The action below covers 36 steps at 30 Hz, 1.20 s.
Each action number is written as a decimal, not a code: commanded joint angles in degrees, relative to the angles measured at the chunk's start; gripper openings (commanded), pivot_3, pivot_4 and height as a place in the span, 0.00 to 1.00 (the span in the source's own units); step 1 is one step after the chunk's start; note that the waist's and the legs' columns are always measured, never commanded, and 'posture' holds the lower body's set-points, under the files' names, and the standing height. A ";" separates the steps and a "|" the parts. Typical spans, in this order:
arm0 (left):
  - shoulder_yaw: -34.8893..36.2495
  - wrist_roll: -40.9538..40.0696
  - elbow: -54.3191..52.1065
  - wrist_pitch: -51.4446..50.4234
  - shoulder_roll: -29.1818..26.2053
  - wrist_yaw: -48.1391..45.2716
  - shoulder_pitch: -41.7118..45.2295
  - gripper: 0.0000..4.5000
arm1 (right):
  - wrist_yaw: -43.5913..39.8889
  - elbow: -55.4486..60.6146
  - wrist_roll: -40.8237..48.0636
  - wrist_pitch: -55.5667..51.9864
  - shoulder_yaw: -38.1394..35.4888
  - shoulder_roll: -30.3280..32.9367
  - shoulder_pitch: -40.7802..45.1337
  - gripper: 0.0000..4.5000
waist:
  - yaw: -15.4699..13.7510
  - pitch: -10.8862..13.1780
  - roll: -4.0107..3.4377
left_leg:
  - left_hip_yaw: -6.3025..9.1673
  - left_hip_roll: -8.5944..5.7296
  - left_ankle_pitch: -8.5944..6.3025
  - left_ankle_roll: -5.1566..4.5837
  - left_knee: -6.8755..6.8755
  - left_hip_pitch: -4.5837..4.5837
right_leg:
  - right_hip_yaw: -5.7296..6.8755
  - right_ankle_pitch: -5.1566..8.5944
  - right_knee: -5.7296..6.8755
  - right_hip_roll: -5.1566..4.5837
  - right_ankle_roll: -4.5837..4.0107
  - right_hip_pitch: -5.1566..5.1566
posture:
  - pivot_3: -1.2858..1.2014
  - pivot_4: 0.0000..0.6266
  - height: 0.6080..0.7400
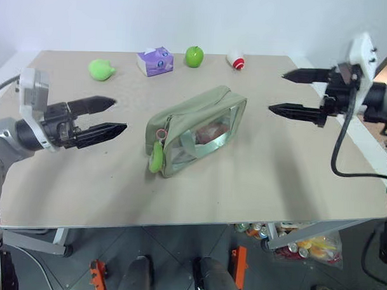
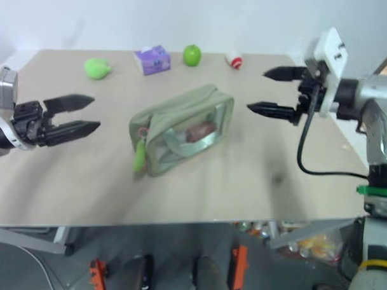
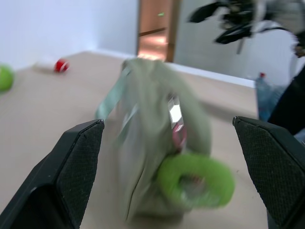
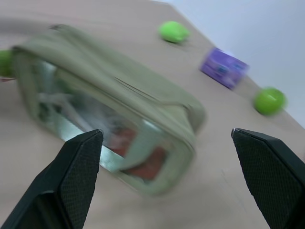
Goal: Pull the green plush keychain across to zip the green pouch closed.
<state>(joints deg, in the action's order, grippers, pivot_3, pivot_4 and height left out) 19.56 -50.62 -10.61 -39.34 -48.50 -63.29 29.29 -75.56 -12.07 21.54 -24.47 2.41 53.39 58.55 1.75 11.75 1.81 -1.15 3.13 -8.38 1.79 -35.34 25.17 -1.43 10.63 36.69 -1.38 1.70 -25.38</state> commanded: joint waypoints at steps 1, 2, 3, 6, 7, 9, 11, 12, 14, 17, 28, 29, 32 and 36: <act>-1.89 -1.16 -3.44 0.08 -0.41 -0.21 3.93 1.00 | -6.05 -1.92 -3.83 5.69 5.24 -2.82 6.53 0.99 | 0.04 0.00 0.00 | 0.00 0.02 -0.02 -0.01 0.00 0.00 | 0.00 0.01 0.00 0.03 0.01 0.00 | 0.52 0.24 1.00; -2.42 -1.23 -4.12 0.29 -0.06 -0.14 4.37 1.00 | -7.41 -3.07 -4.96 7.25 6.76 -4.09 7.97 0.99 | 0.11 0.00 0.00 | 0.00 0.04 -0.02 -0.01 0.00 0.00 | 0.00 0.01 0.00 0.05 0.01 -0.01 | 0.52 0.24 1.00; -2.80 -1.38 -4.77 0.57 0.31 -0.08 4.60 1.00 | -8.57 -4.38 -6.10 8.86 8.02 -5.25 9.17 0.99 | 0.13 0.00 0.00 | 0.00 0.08 -0.02 -0.01 0.00 0.00 | 0.00 0.00 0.01 0.10 0.01 -0.01 | 0.52 0.24 1.00; -3.14 -2.31 -6.48 0.74 1.10 0.55 4.53 1.00 | -11.26 -9.85 -9.90 14.49 11.43 -8.67 12.54 0.99 | 0.13 0.00 0.00 | 0.02 0.09 -0.03 -0.02 0.00 0.01 | 0.00 0.03 0.04 0.12 0.04 -0.01 | 0.52 0.24 1.00; -3.15 -2.44 -6.81 0.77 1.24 0.77 4.36 1.00 | -11.98 -11.86 -11.09 16.37 12.35 -9.58 13.49 0.99 | 0.13 0.00 0.00 | 0.02 0.09 -0.03 -0.03 -0.01 0.01 | 0.00 0.04 0.06 0.12 0.05 -0.01 | 0.52 0.24 1.00; -2.81 -2.67 -7.24 0.84 1.34 0.96 3.71 1.00 | -13.46 -16.01 -13.28 19.87 13.89 -11.40 15.37 0.99 | 0.14 0.00 0.00 | 0.02 0.09 -0.03 -0.03 -0.02 0.01 | -0.01 0.04 0.08 0.12 0.05 0.00 | 0.52 0.24 1.00; -2.35 -2.65 -7.47 1.03 1.29 1.03 2.80 1.00 | -15.01 -19.78 -14.89 22.92 14.85 -12.98 16.99 0.99 | 0.15 0.00 0.00 | 0.01 0.09 -0.02 -0.03 -0.05 0.01 | -0.01 0.03 0.10 0.12 0.05 0.00 | 0.52 0.24 1.00; -2.10 -2.61 -7.59 1.15 1.24 1.15 2.34 1.00 | -15.56 -21.63 -15.63 24.36 15.32 -13.70 17.74 0.99 | 0.16 0.00 0.00 | 0.01 0.09 -0.02 -0.03 -0.05 0.00 | -0.01 0.03 0.12 0.12 0.05 0.00 | 0.52 0.24 1.00; -1.49 -2.64 -8.01 1.50 1.24 1.51 1.34 1.00 | -15.99 -25.71 -17.79 28.06 16.50 -15.23 19.19 0.99 | 0.18 0.00 0.00 | 0.02 0.09 -0.02 -0.03 -0.06 -0.01 | -0.01 0.03 0.17 0.12 0.04 -0.01 | 0.52 0.24 1.00; -0.60 -2.97 -8.85 2.02 1.46 2.42 -0.26 1.00 | -15.65 -31.83 -20.39 32.35 17.64 -17.77 21.34 0.99 | 0.34 0.00 0.00 | 0.02 0.09 -0.02 -0.03 -0.06 -0.04 | -0.01 0.04 0.24 0.13 0.03 -0.01 | 0.52 0.24 1.00; 3.35 -4.25 -13.45 2.60 1.54 6.60 -6.15 1.00 | -13.59 -46.68 -27.99 44.20 19.31 -23.11 25.54 0.58 | 0.81 0.00 0.00 | 0.05 0.10 -0.02 -0.02 -0.06 -0.06 | -0.01 0.05 0.31 0.13 0.02 -0.01 | 0.52 0.24 1.00; 3.86 -4.71 -14.01 2.60 1.55 7.01 -6.65 1.00 | -13.76 -47.37 -28.40 44.91 19.24 -23.19 25.67 0.51 | 0.79 0.00 0.00 | 0.05 0.11 -0.02 -0.03 -0.06 -0.06 | -0.01 0.05 0.32 0.13 0.02 -0.01 | 0.52 0.24 1.00; 4.81 -5.57 -14.89 2.57 1.67 8.14 -7.58 1.00 | -14.37 -49.09 -29.31 46.20 18.95 -23.46 26.19 0.27 | 0.79 0.00 0.00 | 0.06 0.10 -0.02 -0.02 -0.06 -0.06 | -0.01 0.06 0.32 0.13 0.00 0.01 | 0.52 0.24 1.00; 4.99 -5.69 -15.13 2.81 1.64 8.91 -8.20 1.00 | -13.51 -51.30 -30.43 46.43 18.62 -23.72 27.46 0.01 | 0.81 0.00 0.00 | 0.06 0.10 -0.01 -0.02 -0.07 -0.09 | -0.01 0.05 0.34 0.13 -0.02 0.01 | 0.52 0.24 1.00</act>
<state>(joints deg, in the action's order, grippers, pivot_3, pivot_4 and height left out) 22.68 -55.28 -24.02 -37.60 -46.26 -54.90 20.94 -88.60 -62.74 -8.41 21.27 22.27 29.53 83.38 2.56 11.75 1.81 -1.09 3.24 -8.39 1.77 -35.41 25.08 -1.44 10.67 37.04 -1.24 1.67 -25.38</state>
